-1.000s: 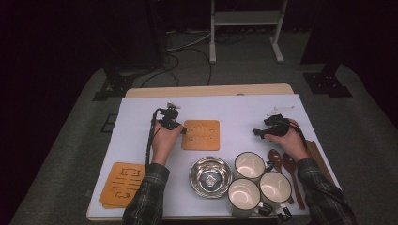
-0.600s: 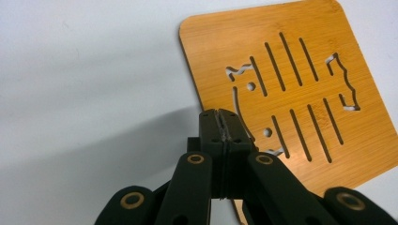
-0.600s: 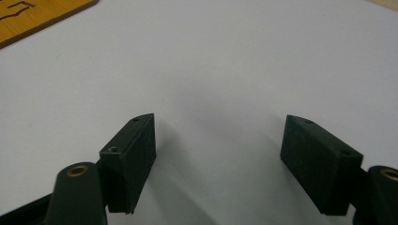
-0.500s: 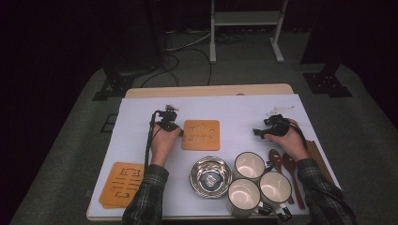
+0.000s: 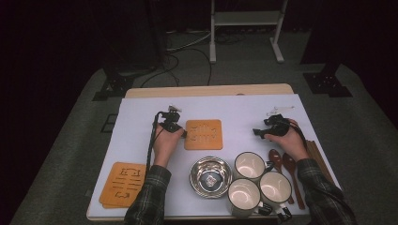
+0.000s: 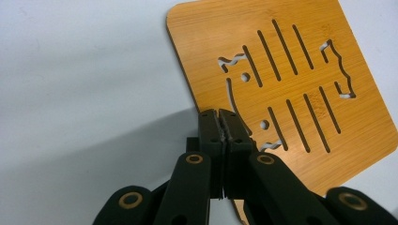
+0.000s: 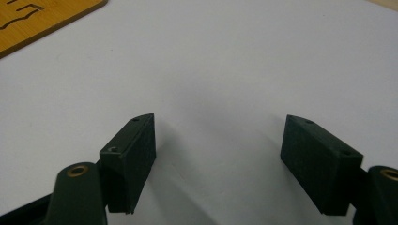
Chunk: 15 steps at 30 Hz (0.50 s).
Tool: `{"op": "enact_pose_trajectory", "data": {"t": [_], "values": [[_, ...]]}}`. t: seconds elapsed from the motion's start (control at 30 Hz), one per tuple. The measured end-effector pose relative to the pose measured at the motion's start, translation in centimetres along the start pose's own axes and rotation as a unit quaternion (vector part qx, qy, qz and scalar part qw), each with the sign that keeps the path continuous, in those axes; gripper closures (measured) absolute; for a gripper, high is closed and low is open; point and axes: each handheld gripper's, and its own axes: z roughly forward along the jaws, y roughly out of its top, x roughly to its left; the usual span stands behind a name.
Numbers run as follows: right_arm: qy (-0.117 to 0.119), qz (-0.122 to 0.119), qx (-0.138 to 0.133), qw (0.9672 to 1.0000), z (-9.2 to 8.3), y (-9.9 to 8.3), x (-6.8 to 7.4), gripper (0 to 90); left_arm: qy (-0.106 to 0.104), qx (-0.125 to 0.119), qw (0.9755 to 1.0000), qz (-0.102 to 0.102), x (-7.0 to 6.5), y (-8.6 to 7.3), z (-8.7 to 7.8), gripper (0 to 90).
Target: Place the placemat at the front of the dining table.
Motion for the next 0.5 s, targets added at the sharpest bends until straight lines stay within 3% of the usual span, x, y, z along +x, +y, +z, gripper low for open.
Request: {"op": "enact_pose_trajectory", "data": {"t": [0.5], "values": [[0.000,0.000,0.000,1.0000,0.00,0.00,-0.01,25.2,-0.005,-0.003,1.0000,0.004,-0.49,0.24,0.33,83.4]]}}
